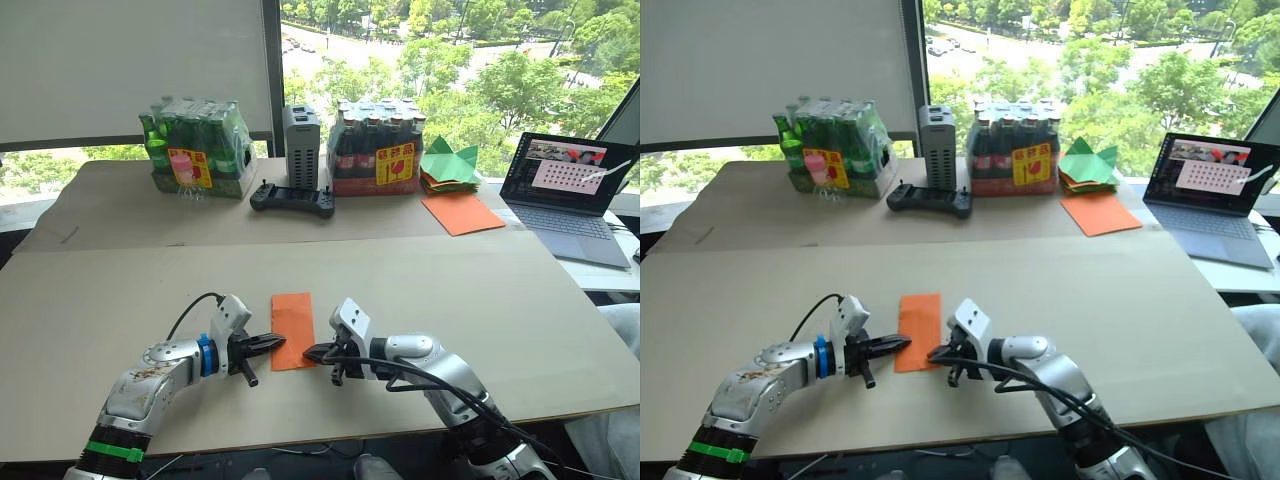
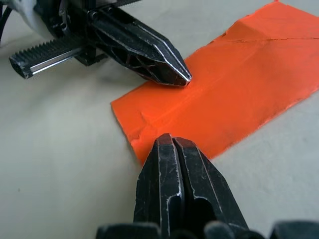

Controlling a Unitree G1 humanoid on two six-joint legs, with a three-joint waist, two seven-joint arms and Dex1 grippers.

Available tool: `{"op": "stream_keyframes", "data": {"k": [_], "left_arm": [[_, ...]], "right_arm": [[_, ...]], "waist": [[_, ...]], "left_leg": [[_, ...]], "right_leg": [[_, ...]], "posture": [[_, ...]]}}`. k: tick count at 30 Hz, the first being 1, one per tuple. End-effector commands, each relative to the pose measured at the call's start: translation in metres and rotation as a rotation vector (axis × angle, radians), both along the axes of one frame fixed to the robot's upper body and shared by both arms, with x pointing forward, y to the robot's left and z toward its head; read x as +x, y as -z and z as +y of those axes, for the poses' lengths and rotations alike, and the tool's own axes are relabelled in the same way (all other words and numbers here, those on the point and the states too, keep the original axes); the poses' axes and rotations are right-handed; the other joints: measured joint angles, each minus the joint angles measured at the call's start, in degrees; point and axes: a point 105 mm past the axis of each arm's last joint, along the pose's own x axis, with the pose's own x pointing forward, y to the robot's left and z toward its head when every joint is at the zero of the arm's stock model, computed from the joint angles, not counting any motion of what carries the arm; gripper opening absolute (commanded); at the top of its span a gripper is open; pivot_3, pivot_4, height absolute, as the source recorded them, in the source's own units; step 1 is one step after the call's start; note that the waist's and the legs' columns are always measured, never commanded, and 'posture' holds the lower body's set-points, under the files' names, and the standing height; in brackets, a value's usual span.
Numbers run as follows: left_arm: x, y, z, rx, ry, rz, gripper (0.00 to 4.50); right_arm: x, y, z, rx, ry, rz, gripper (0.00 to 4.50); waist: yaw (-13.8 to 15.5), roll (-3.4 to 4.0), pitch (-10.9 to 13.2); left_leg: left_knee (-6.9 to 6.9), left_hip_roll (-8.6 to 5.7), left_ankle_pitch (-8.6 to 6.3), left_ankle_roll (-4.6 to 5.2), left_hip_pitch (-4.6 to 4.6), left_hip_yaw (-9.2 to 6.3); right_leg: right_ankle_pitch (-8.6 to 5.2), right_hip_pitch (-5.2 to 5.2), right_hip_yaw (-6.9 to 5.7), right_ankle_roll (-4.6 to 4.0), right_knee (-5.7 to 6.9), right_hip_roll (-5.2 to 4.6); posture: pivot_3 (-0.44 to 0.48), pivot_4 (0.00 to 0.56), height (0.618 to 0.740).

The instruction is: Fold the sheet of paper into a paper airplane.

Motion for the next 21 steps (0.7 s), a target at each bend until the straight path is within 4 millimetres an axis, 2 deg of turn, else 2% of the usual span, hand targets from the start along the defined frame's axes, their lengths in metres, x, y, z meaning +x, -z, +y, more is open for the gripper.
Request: {"op": "stream_keyframes", "data": {"k": [1, 12, 21], "left_arm": [[0.000, 0.009, 0.008, 0.040, -0.033, 0.030, 0.04], [-0.001, 0.008, 0.010, 0.046, -0.032, 0.031, 0.04], [0.004, -0.001, 0.014, 0.029, -0.048, 0.011, 0.04]], "right_arm": [[0.008, -0.014, -0.002, 0.050, 0.030, -0.030, 0.00], [0.008, -0.014, -0.002, 0.058, 0.044, -0.039, 0.00], [0.011, 0.007, -0.007, -0.037, 0.058, -0.041, 0.00]], "waist": [[0.08, 0.00, 0.00], [0.05, 0.00, 0.00], [-0.04, 0.00, 0.00]], "left_leg": [[0.00, 0.00, 0.00, 0.00, -0.02, 0.00], [0.00, 0.00, 0.00, 0.00, -0.09, 0.00], [0.00, 0.01, 0.00, 0.00, -0.06, 0.01]], "right_leg": [[0.02, 0.00, 0.00, -0.03, -0.02, 0.00], [0.05, -0.07, 0.00, -0.08, -0.03, 0.00], [0.04, -0.06, 0.00, -0.07, -0.02, 0.00]], "posture": [[0.000, 0.150, 0.740], [0.000, 0.150, 0.740], [0.000, 0.150, 0.740]]}}
